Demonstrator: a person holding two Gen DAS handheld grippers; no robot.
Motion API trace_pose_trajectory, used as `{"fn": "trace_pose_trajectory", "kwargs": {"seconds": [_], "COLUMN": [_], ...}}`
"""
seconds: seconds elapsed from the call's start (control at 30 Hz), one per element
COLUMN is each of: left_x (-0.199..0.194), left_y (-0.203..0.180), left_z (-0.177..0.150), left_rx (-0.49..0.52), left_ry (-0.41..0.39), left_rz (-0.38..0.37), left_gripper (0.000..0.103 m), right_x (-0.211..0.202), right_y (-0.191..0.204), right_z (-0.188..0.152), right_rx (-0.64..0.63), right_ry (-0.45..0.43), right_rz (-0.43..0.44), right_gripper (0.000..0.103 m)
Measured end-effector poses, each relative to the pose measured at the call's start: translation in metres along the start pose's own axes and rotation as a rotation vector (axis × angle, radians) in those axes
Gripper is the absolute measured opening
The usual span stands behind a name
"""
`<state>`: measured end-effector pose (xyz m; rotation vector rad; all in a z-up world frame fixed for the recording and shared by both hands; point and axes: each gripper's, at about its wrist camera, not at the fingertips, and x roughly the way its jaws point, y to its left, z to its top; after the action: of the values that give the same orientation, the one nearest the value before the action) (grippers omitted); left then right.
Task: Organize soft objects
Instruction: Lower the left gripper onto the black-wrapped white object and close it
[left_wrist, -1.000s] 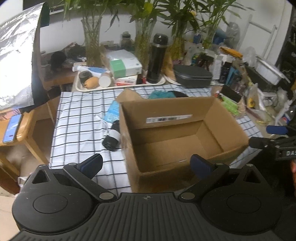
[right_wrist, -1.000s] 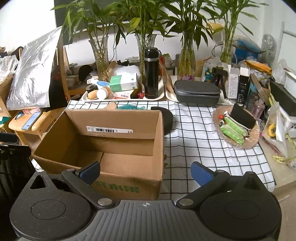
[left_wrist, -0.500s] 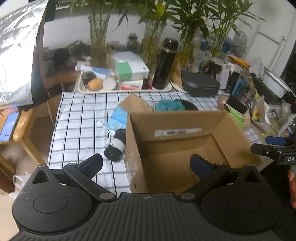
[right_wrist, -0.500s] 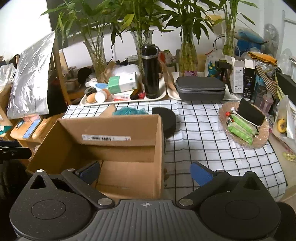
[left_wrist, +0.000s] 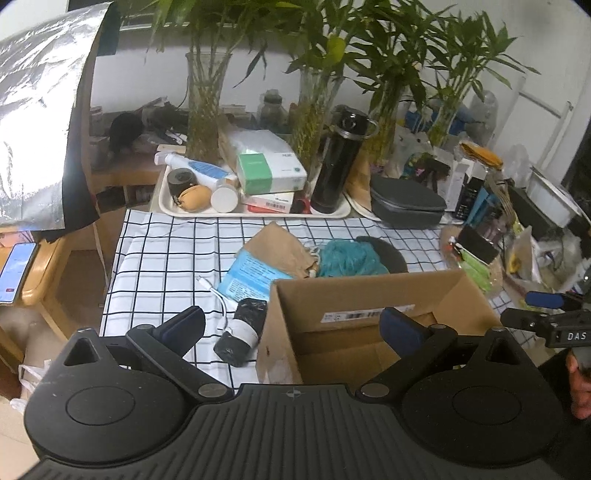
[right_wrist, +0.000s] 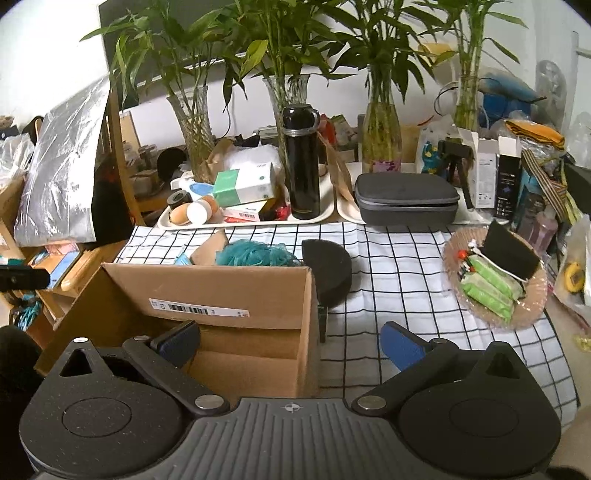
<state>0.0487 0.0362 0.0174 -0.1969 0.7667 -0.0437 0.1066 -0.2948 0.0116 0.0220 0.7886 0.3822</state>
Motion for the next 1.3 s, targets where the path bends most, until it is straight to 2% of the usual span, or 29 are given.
{"fn": "trace_pose_trajectory", "kwargs": {"seconds": [0.5, 0.7, 1.0, 1.3], "left_x": [0.025, 0.041, 0.08, 0.128], "left_y": [0.034, 0.055, 0.085, 0.119], "left_z": [0.012, 0.018, 0.026, 0.032], "left_rx": [-0.046, -0.112, -0.179, -0.271], "left_ry": [-0.011, -0.031, 0.01, 0.082], "left_rz": [-0.018, -0.026, -0.024, -0.082], "left_gripper": [0.103, 0.103, 0.103, 0.102], "right_x": [0.025, 0.034, 0.05, 0.063], "right_y": [-0.027, -0.037, -0.054, -0.065], "right_z": [0.01, 0.014, 0.023, 0.034], "right_rx": [0.019, 0.052, 0.085, 0.11], "right_ry": [0.021, -0.009, -0.031, -0.041], "right_rz": [0.052, 0.07, 0.027, 0.014], "right_gripper": [0.103, 0.103, 0.103, 0.103]}}
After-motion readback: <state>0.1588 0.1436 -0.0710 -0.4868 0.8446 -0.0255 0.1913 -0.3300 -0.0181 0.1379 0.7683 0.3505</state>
